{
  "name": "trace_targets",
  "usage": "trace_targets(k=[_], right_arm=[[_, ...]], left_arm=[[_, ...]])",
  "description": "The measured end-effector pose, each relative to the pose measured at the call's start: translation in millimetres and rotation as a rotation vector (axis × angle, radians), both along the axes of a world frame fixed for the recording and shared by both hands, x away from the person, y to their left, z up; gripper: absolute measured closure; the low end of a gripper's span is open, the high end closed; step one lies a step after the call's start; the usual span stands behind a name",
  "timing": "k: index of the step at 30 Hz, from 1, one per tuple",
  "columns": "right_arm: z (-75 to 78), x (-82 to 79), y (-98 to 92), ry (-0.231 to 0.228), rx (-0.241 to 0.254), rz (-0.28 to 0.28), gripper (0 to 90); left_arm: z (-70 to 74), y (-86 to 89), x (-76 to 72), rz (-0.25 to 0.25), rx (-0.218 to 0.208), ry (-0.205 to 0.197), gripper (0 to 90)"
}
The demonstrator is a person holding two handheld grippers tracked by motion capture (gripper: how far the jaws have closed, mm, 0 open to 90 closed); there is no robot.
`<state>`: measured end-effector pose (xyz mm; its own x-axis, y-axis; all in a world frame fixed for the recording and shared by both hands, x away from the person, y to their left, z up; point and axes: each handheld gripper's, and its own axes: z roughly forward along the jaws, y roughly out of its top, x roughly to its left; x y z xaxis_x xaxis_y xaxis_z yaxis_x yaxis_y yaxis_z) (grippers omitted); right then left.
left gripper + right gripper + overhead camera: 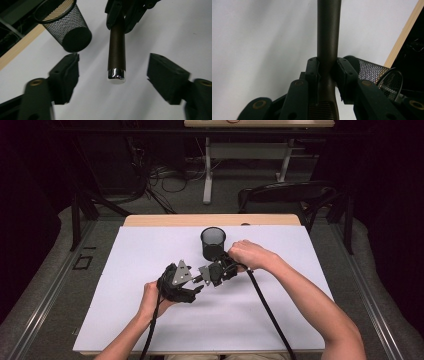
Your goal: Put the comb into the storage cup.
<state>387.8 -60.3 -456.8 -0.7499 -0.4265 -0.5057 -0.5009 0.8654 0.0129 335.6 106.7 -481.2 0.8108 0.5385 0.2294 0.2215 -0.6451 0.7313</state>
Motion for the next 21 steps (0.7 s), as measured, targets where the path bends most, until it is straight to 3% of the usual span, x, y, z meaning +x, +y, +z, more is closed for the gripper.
trace_targets(k=[8,15,21], right_arm=[[0.0,-5.3,4.9,-0.018,0.006,0.027,73.1],[-0.8,-8.2,7.2,-0.030,0.011,0.032,73.1],[-0.5,-8.9,7.1,-0.037,0.006,0.029,73.0]], left_arm=[[-1.3,-5.0,10.3,-0.013,0.011,0.065,53.6],[-3.5,-5.8,11.3,-0.028,0.007,0.080,69.9],[-4.6,-5.5,11.9,-0.024,-0.003,0.087,71.0]])
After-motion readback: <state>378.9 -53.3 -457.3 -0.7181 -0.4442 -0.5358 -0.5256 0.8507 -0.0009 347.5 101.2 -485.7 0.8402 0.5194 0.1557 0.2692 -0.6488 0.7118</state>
